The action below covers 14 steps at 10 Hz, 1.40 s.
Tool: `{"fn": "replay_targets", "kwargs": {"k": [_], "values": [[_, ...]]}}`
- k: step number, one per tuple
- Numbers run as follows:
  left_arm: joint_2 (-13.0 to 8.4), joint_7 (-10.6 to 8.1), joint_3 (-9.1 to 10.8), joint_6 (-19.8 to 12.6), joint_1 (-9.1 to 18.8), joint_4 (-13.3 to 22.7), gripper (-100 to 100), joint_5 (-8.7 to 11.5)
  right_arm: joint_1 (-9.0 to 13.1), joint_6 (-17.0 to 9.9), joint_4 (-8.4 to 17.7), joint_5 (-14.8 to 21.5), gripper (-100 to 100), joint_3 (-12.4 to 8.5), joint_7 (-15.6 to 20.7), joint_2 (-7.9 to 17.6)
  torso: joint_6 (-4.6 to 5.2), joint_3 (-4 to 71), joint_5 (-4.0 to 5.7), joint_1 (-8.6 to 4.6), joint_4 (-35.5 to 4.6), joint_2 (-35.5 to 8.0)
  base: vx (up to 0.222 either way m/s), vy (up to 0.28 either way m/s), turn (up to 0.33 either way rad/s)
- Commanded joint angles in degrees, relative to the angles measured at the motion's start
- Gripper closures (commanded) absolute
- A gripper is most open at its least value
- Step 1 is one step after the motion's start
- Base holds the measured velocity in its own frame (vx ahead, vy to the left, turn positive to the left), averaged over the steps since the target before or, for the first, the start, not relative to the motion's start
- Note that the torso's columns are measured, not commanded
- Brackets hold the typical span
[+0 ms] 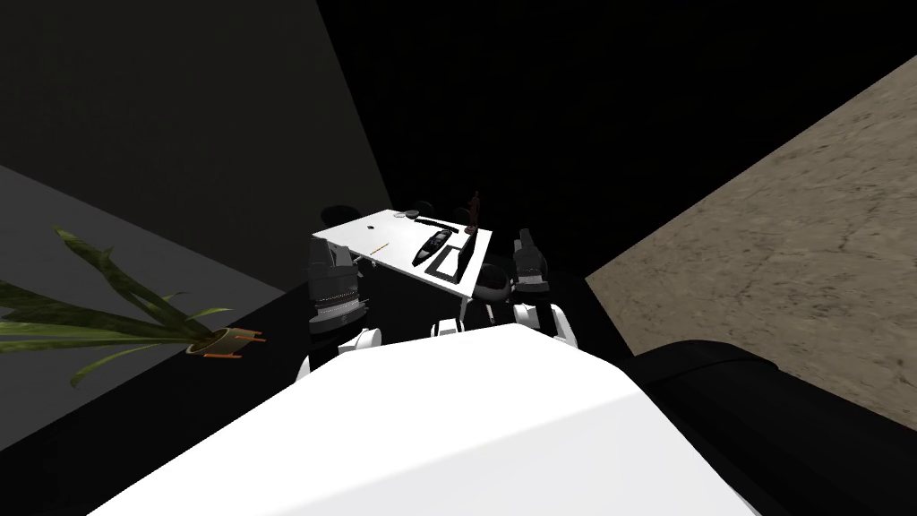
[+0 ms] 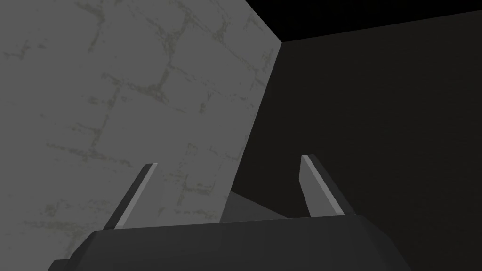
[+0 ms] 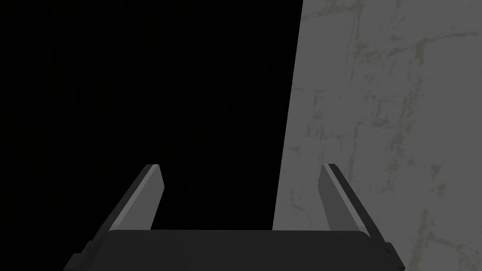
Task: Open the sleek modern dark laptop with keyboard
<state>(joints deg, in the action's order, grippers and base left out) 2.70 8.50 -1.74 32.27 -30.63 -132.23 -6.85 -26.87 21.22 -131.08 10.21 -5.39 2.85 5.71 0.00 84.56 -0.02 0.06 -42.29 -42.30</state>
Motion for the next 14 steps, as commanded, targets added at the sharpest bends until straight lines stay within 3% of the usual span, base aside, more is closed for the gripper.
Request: {"fn": "replay_targets", "kwargs": {"k": [1,6,14], "values": [[0.0,0.0,0.0,0.0,0.0,0.0,0,0.0,0.0,-0.1,0.5,3.3,-100,-1.3,3.1,2.7,0.0,0.0,0.0,-0.02,0.0,0.0,-0.042,0.105,-0.058],[0.0,0.0,0.0,0.0,0.0,0.0,0,0.0,0.2,-0.7,2.1,11.3,-100,-4.5,10.5,5.9,0.0,0.0,0.02,-0.07,0.0,0.0,-0.047,0.141,-0.066],[0.0,0.0,0.0,0.0,0.0,0.0,0,0.0,0.9,-3.2,6.6,24.2,-100,-9.1,22.7,8.4,0.01,0.0,0.07,-0.25,0.0,0.0,-0.022,0.146,-0.073]]}}
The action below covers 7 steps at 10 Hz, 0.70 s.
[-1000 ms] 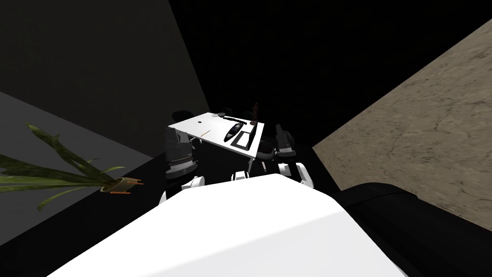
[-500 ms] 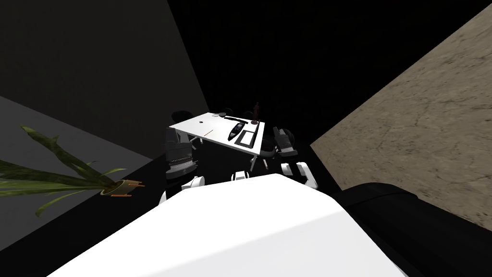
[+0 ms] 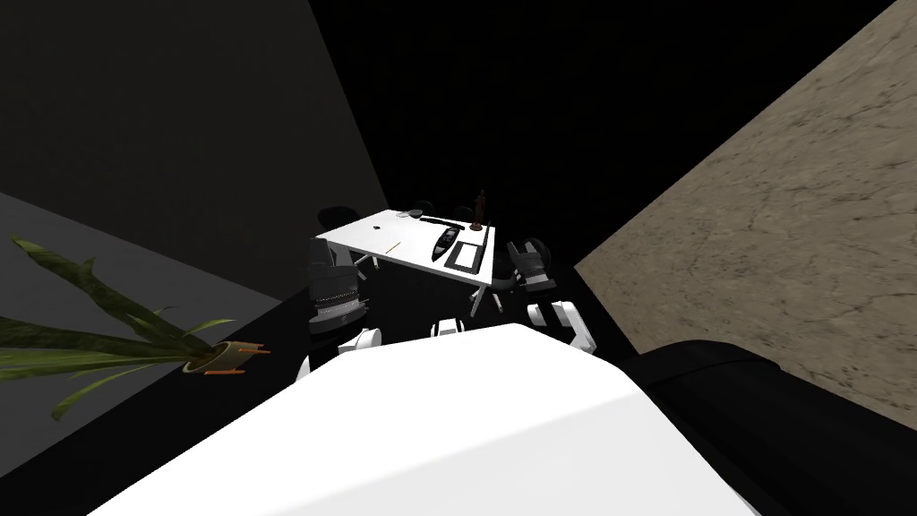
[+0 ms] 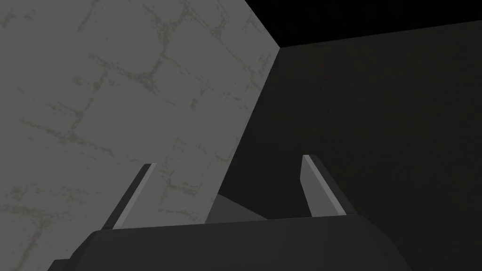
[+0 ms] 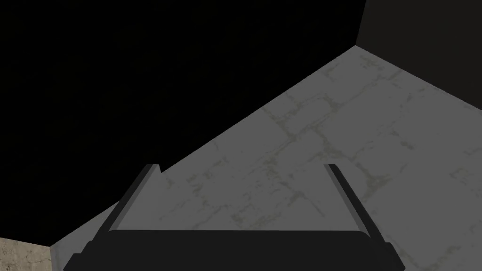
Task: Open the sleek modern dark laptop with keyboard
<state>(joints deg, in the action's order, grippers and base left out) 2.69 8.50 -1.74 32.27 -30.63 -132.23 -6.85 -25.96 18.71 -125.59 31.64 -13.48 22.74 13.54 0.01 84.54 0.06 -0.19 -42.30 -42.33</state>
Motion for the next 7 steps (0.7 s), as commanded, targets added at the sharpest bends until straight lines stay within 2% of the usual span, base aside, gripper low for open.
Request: {"fn": "replay_targets", "kwargs": {"k": [1,3,6,7], "values": [[0.0,0.0,0.0,0.0,0.0,0.0,0,0.0,0.1,-1.3,2.0,4.5,-100,-1.7,4.2,1.0,0.0,0.0,-0.04,0.15,0.0,0.1,0.034,0.168,-0.091],[0.0,0.0,-0.01,0.0,0.0,0.0,0,0.0,0.3,-2.0,3.0,6.5,-100,-2.2,6.3,1.4,-0.02,0.1,-0.13,0.42,0.0,0.2,0.029,0.177,-0.058],[0.0,0.0,0.0,0.0,0.0,0.0,0,0.0,0.8,-4.3,6.3,11.6,-100,-3.8,11.1,3.0,0.01,0.0,-0.05,0.2,0.0,0.0,0.038,0.169,-0.081],[0.0,0.0,-0.01,0.0,0.0,0.0,0,0.0,0.8,-4.3,6.3,11.6,-100,-3.8,11.3,3.0,-0.02,0.1,-0.1,0.34,0.0,0.1,0.06,0.138,-0.031]]}}
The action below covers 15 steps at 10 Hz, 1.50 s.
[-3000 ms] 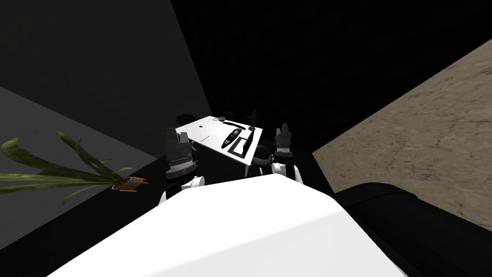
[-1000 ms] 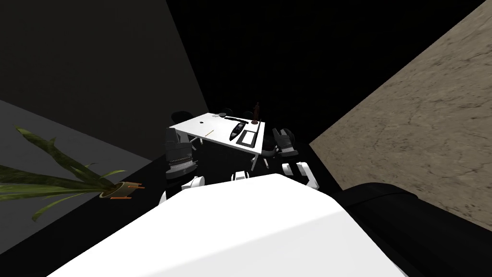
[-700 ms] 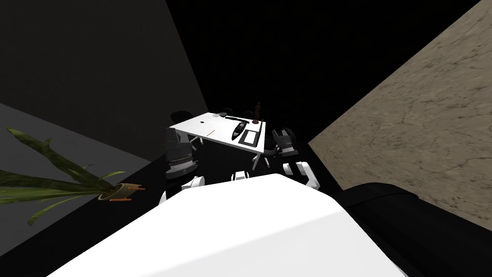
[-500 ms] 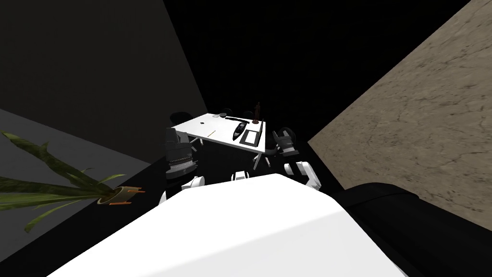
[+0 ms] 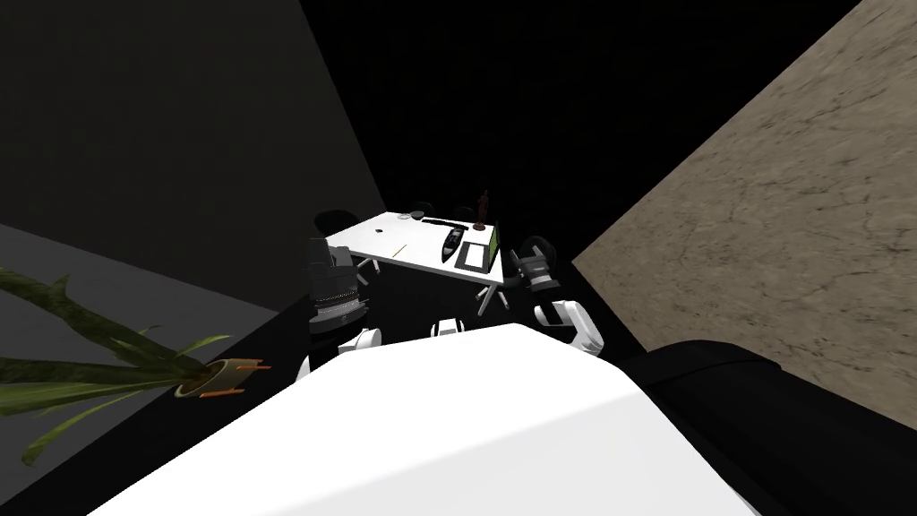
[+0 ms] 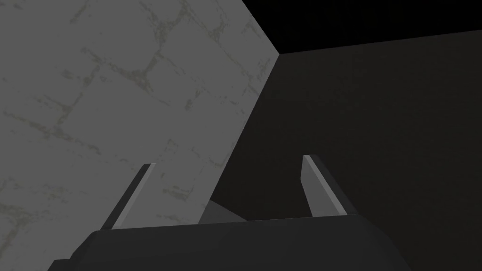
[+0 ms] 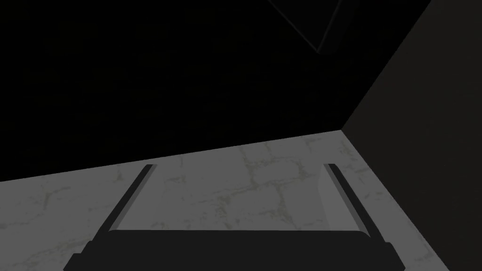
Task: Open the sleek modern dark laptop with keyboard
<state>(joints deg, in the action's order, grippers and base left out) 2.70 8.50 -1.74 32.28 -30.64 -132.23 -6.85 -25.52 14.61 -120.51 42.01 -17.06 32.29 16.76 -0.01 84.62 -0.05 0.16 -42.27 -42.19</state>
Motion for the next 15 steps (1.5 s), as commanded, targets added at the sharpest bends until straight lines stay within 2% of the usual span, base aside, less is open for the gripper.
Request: {"fn": "replay_targets", "kwargs": {"k": [1,3,4,6,9,15], "values": [[0.0,0.0,0.0,0.0,0.0,0.0,0,0.0,0.5,-1.0,2.4,2.8,-100,-0.7,3.3,0.4,-0.01,0.0,0.05,-0.26,0.0,0.0,0.046,0.103,-0.04],[0.0,0.0,0.01,0.0,0.0,0.0,0,0.0,0.8,-2.7,4.8,5.9,-100,-1.5,6.3,1.9,0.02,0.0,0.05,-0.1,0.0,-0.1,0.066,0.184,-0.093],[0.0,0.0,0.0,0.0,0.0,0.0,0,0.0,0.8,-2.7,4.8,5.9,-100,-1.5,6.3,1.9,0.02,0.0,-0.02,0.02,0.0,-0.1,0.056,0.132,-0.034],[0.0,0.0,0.01,0.0,0.0,0.0,0,0.0,1.2,-4.5,7.2,8.7,-100,-2.2,9.1,3.6,0.01,0.0,0.1,-0.33,0.0,-0.1,0.075,0.132,-0.065],[0.0,0.0,0.0,0.0,0.0,0.0,0,0.0,1.7,-7.1,10.7,12.3,-100,-3.0,12.8,6.2,0.01,0.0,0.02,-0.09,0.0,0.0,0.106,0.187,-0.077],[0.0,0.0,0.01,0.0,0.0,0.0,0,0.0,2.5,-11.2,16.2,17.7,-100,-4.2,18.3,10.7,0.02,0.0,0.06,-0.2,0.0,0.0,0.09,0.148,-0.059]]}}
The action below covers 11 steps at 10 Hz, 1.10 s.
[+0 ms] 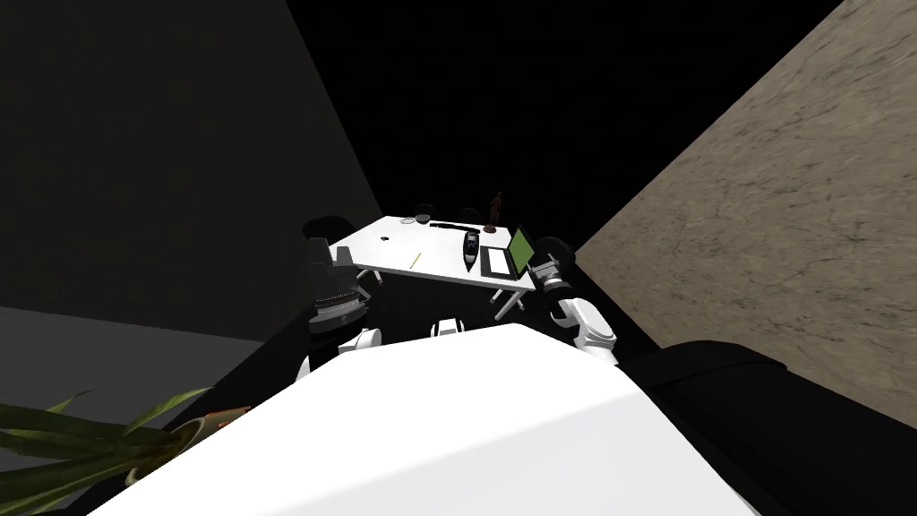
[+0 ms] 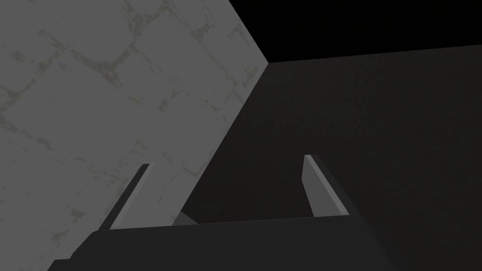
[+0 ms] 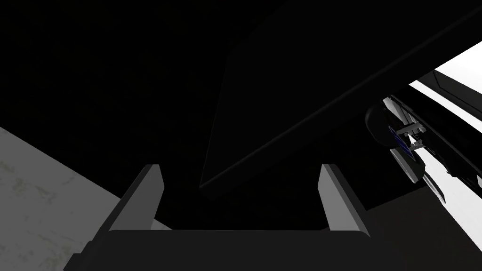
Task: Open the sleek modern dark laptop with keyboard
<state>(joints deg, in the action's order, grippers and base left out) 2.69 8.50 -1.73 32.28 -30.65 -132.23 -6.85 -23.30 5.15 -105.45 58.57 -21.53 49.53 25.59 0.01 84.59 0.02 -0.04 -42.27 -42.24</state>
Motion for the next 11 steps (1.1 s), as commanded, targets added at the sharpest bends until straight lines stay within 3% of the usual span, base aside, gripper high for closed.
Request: {"fn": "replay_targets", "kwargs": {"k": [1,2,3,4,5,7,9,11], "values": [[0.0,0.0,0.0,0.0,0.0,0.0,0,0.0,0.4,-2.2,1.8,1.7,-100,0.1,1.6,2.5,-0.03,0.0,-0.03,0.05,0.0,0.0,0.051,0.106,-0.023],[0.0,0.0,0.0,0.0,0.0,0.0,0,0.0,0.2,-1.1,1.4,1.4,-100,-0.3,1.5,1.5,-0.02,-0.1,-0.01,0.0,0.0,-0.1,0.018,0.046,-0.006],[0.0,0.0,0.0,0.0,0.0,0.0,0,0.0,-0.3,-1.4,1.5,0.8,-100,-0.9,0.8,3.2,-0.01,-0.1,0.03,-0.16,-0.1,-0.2,0.092,0.014,0.028],[0.0,0.0,0.01,0.0,0.0,0.0,0,0.0,0.2,-1.0,1.8,1.2,-100,-0.8,1.4,2.2,-0.02,0.0,0.05,-0.18,0.0,0.0,0.058,0.005,0.008],[0.0,0.0,0.01,0.0,0.0,0.0,0,0.0,0.2,-0.9,1.9,1.1,100,-0.8,1.3,2.3,-0.01,0.0,0.03,-0.09,0.0,0.0,0.009,-0.003,-0.013],[0.0,0.0,0.0,0.0,0.0,0.0,0,0.0,0.7,-4.2,4.2,3.1,100,-1.8,3.2,3.0,-0.3,-0.1,0.1,0.02,0.1,0.0,-0.111,0.011,0.347],[0.0,0.0,0.0,0.0,0.0,0.0,0,0.0,1.0,-5.8,5.4,4.2,100,-2.3,4.1,3.4,0.15,0.1,0.1,-0.09,0.2,0.1,-0.106,0.032,0.246],[0.0,0.0,0.0,0.0,0.0,0.0,0,0.0,1.2,-7.3,6.6,5.2,100,-2.7,5.1,3.8,-0.05,0.0,0.15,-0.16,0.1,0.1,-0.115,0.037,0.291]]}}
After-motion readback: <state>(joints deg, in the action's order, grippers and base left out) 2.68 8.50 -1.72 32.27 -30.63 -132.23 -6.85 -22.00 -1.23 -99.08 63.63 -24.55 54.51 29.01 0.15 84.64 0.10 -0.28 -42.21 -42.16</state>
